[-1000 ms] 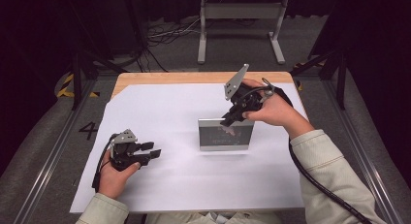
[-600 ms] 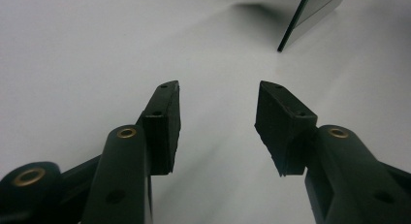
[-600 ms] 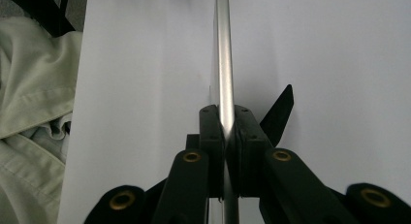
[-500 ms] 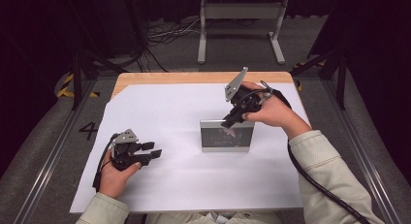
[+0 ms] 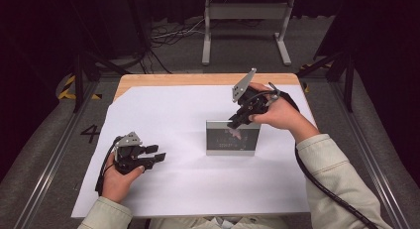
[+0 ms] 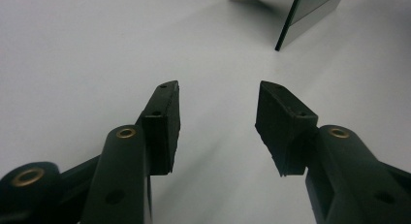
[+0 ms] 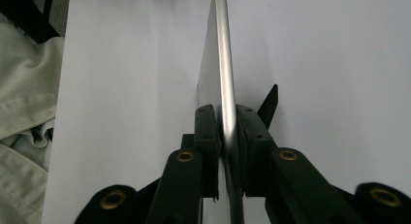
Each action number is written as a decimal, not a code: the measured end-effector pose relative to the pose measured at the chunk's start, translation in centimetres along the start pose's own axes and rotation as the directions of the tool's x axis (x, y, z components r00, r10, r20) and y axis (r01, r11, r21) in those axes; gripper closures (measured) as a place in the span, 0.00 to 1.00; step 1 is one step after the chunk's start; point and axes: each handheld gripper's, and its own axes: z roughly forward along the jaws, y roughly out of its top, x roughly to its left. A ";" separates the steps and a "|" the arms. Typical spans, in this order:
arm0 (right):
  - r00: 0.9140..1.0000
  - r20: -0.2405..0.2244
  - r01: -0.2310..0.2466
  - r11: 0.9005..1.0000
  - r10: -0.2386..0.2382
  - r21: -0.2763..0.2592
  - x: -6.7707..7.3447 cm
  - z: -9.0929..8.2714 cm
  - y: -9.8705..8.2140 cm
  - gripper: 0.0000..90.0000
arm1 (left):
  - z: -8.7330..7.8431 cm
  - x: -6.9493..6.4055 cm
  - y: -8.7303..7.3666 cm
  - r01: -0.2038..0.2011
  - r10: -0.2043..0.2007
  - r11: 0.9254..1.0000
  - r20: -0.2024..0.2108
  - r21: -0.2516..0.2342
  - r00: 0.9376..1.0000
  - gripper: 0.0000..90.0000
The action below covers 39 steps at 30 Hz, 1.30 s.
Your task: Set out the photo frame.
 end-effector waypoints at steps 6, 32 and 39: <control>0.999 0.041 -0.017 0.999 0.019 -0.033 -0.2 -0.2 -0.1 0.72 | 0.1 -0.1 0.0 0.009 -0.009 1.000 0.005 -0.001 1.000 0.58; 0.964 0.228 -0.076 0.965 0.135 -0.251 2.5 -6.1 -4.5 0.41 | -0.1 0.8 0.7 -0.028 0.028 0.999 -0.037 -0.017 0.999 0.46; 0.951 0.254 -0.102 0.953 0.177 -0.284 3.5 -7.7 -6.1 0.39 | -0.3 1.1 0.6 -0.027 0.026 0.999 -0.039 -0.024 0.999 0.43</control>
